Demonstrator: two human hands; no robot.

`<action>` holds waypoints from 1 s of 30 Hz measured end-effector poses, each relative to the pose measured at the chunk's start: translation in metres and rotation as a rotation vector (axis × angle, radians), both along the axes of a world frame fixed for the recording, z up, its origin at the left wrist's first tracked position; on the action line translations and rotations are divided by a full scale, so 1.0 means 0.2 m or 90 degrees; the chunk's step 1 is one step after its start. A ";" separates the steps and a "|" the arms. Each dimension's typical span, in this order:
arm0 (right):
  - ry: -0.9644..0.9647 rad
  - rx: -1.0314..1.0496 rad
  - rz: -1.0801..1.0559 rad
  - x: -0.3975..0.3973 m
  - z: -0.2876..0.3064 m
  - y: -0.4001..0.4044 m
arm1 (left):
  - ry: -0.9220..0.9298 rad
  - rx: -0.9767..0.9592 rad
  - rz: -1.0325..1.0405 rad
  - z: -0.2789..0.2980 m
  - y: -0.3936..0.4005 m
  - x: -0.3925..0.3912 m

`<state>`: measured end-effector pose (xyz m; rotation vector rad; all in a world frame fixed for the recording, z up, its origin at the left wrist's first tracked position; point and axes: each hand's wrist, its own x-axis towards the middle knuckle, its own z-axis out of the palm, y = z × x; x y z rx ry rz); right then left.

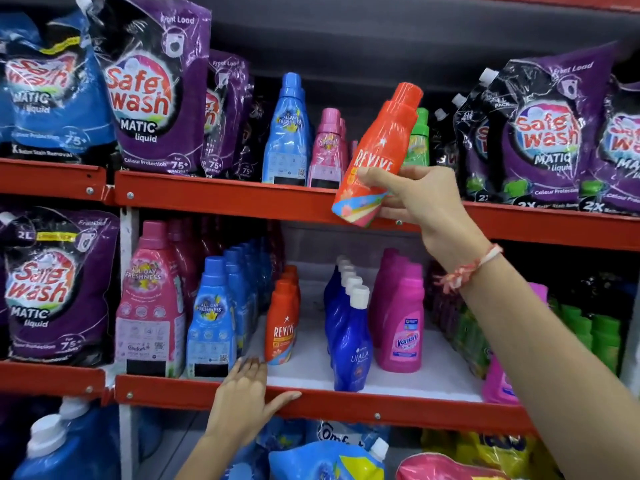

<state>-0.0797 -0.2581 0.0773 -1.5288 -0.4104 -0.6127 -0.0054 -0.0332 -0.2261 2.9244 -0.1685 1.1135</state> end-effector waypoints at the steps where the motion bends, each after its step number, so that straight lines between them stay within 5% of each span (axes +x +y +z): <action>1: 0.013 -0.002 0.009 -0.02 -0.06 0.00 | 0.003 0.002 0.000 0.01 0.00 -0.01; 14: 0.174 -0.131 -0.074 0.18 -0.83 0.25 | 0.037 -0.004 0.000 -0.02 -0.01 0.02; 30: 0.277 -0.286 -0.126 0.44 -1.18 0.46 | 0.068 -0.038 -0.004 -0.01 -0.01 0.03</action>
